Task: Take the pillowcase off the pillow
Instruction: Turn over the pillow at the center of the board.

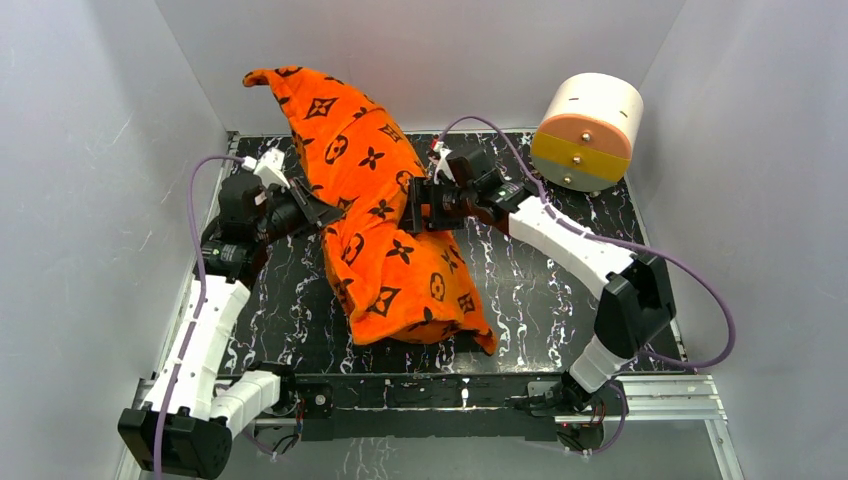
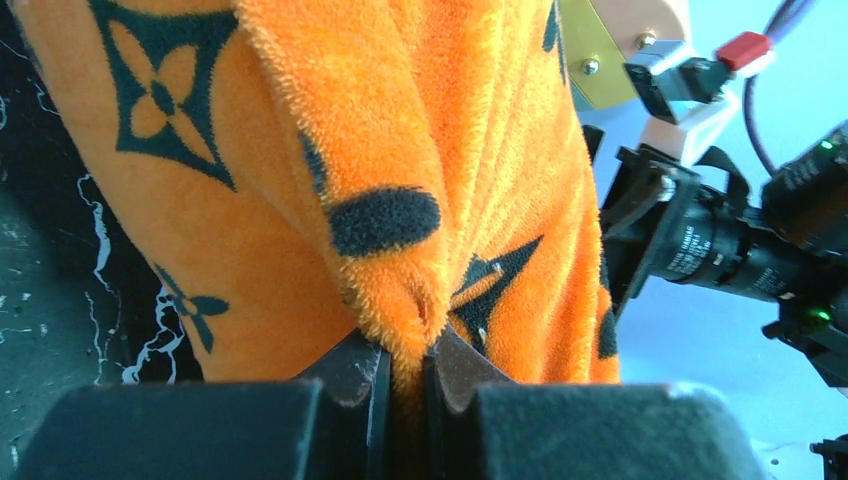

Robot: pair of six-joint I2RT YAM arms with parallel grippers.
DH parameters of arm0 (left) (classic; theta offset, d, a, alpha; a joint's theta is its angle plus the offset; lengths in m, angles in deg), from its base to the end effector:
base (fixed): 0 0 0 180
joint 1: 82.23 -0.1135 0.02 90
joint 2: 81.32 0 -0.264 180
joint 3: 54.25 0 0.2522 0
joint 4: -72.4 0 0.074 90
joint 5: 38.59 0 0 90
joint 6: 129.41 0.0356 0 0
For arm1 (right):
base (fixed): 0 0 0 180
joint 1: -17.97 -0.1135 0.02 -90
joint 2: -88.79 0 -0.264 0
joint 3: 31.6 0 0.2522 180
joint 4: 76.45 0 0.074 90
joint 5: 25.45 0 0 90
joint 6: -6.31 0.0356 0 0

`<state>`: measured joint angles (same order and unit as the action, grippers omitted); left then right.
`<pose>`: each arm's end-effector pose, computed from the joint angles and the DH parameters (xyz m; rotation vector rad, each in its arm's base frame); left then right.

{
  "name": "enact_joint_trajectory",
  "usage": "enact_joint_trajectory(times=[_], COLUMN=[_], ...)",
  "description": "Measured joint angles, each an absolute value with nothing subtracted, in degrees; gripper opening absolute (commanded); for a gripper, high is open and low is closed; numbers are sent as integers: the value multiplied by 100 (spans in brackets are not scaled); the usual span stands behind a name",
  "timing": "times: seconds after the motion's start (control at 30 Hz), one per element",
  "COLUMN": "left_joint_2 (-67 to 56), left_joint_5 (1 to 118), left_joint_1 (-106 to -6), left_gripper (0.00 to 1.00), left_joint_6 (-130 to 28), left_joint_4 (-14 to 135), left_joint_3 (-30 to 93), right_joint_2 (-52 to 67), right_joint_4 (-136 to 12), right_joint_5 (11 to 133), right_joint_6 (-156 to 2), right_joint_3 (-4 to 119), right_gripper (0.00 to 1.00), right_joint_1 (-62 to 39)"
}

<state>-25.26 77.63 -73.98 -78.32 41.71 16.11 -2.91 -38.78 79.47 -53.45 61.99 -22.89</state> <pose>0.2141 -0.0469 0.3649 -0.1847 1.9378 -0.9833 0.2722 0.2476 0.3223 -0.3731 2.3178 0.9467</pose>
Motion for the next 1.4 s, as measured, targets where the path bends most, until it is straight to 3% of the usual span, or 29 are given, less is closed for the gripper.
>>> enact_joint_trajectory(times=[0.13, 0.37, 0.6, 0.77, 0.93, 1.03, 1.1, 1.13, 1.33, 1.4], left_joint_2=[-2284, -1451, -380, 42, 223, 518, 704, 750, 365, 193], left_joint_5=[7629, 7472, 5859, 5319, 5584, 6012, 6301, 6427, 6362, 6130], left_joint_1=[-7420, -7188, -5269, -4585, -4421, -4417, -4388, -4364, -4275, -4275], left_gripper=[0, 0, 0, 0, 37, 76, 94, 98, 98, 98], left_joint_6=[-7526, -6877, -6405, -6394, -6390, -6392, -6447, -6471, -6350, -6324], left_joint_4=[3389, 2422, 1955, 2302, 2940, 3212, 3386, 3480, 2912, 2718], left_joint_3=[2347, 3646, 5014, 5014, 4760, 4763, 4760, 4760, 5187, 5178], right_joint_2=[-639, -287, 373, 1213, 2662, 3235, 3348, 3353, 2638, 2513], right_joint_4=[-3699, -3328, -2545, -2086, -2300, -2486, -2626, -2668, -2453, -2309], right_joint_5=[8275, 6954, 5341, 3973, 3783, 4008, 4395, 4631, 5431, 5352], right_joint_6=[-5311, -5496, -5612, -5505, -5345, -5203, -5221, -5232, -5418, -5431], right_joint_3=[6547, 6562, 6317, 5933, 5436, 5349, 5353, 5373, 5858, 5867], right_gripper=[93, 98, 99, 99, 99, 99, 98, 99, 99, 94], right_joint_1=[-2315, -2562, -2529, -2525, -2529, -2527, -2529, -2529, -2534, -2534])
